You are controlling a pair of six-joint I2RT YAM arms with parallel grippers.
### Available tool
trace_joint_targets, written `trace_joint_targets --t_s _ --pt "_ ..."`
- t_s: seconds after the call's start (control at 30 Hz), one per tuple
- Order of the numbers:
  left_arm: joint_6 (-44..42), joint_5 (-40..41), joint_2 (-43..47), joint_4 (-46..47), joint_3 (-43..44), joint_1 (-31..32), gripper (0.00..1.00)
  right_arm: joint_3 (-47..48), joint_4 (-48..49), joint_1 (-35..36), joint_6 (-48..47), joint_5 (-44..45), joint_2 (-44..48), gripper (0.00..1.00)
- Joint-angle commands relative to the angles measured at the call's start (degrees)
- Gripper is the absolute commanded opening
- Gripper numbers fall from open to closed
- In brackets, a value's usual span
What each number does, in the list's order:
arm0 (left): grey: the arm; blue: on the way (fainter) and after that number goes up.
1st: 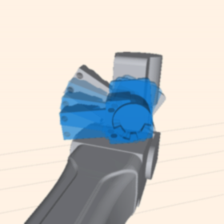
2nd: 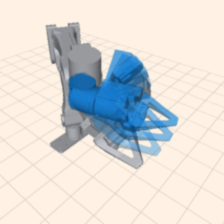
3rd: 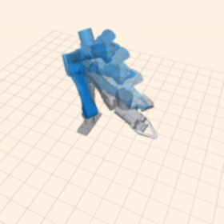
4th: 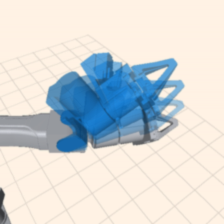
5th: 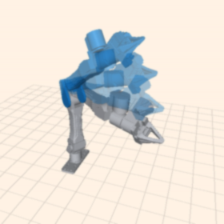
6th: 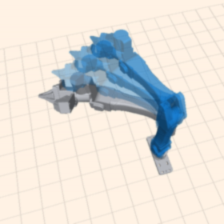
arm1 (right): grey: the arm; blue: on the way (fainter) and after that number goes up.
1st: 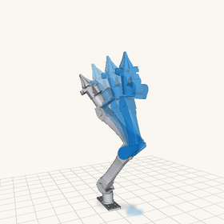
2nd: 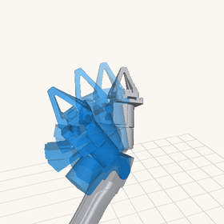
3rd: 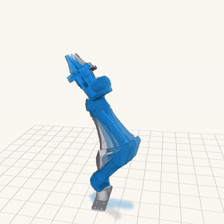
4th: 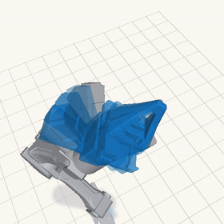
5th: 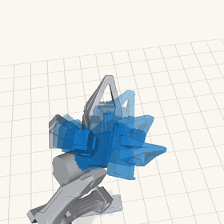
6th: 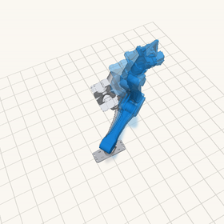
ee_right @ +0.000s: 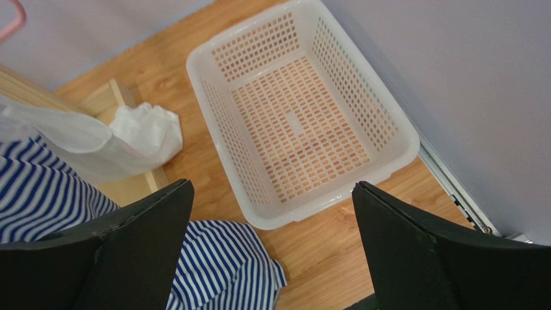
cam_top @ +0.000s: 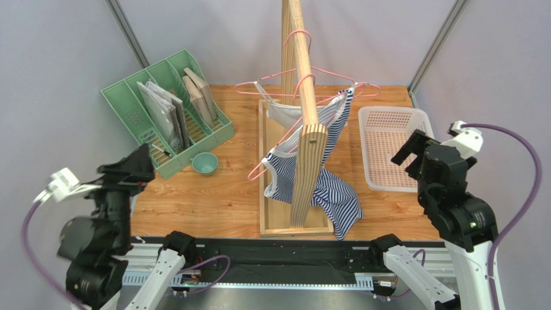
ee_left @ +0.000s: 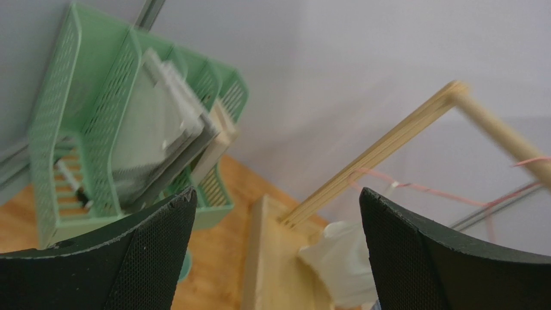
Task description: Remove the tank top from the hanger
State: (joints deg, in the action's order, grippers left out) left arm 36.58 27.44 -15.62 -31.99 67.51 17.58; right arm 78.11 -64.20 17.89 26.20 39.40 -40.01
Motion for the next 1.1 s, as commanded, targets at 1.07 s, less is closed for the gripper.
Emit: trace_joint_targets --t_s 1.07 --pt "-17.59 -45.02 -10.93 -14.86 -2.21 -0.01 0.98 -0.51 39.69 0.21 -44.20 -73.92 -5.95 0.93"
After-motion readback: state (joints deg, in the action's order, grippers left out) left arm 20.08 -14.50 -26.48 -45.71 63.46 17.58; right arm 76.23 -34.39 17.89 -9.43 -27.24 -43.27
